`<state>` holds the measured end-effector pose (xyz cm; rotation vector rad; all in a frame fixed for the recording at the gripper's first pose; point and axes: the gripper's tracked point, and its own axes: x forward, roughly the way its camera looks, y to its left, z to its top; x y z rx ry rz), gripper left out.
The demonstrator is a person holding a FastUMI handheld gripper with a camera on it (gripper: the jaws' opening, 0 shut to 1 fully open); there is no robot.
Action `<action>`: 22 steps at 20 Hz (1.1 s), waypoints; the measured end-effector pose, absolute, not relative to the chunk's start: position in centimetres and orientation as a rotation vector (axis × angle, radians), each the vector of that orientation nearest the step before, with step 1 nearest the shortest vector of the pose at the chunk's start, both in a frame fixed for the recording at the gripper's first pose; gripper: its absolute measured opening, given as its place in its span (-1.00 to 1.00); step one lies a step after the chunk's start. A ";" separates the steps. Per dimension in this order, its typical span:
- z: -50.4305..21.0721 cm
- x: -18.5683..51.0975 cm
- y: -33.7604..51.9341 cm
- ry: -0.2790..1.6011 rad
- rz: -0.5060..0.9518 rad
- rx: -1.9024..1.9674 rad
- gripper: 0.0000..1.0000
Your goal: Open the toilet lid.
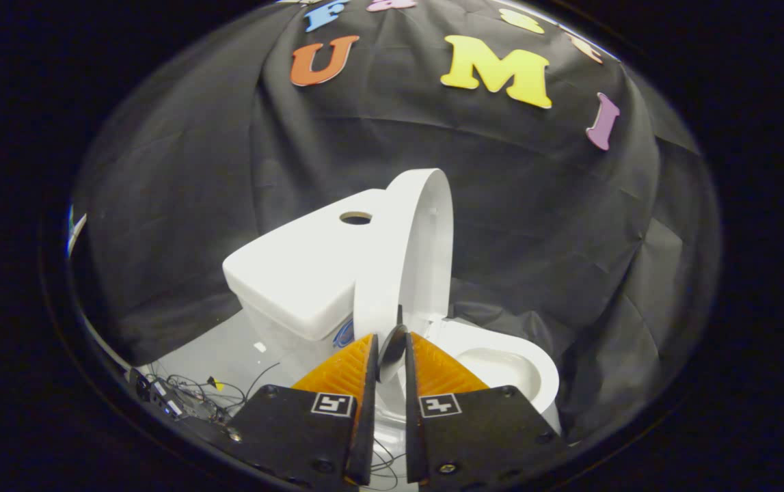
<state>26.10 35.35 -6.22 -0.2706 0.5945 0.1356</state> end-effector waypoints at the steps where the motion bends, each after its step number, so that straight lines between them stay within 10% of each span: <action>1: -6.2 25.5 35.5 0.603 0.158 -0.269 -0.43; 5: -5.7 22.5 36.0 0.595 0.253 -0.188 0.32; 22: 1.5 11.2 16.8 0.258 0.237 -0.051 0.99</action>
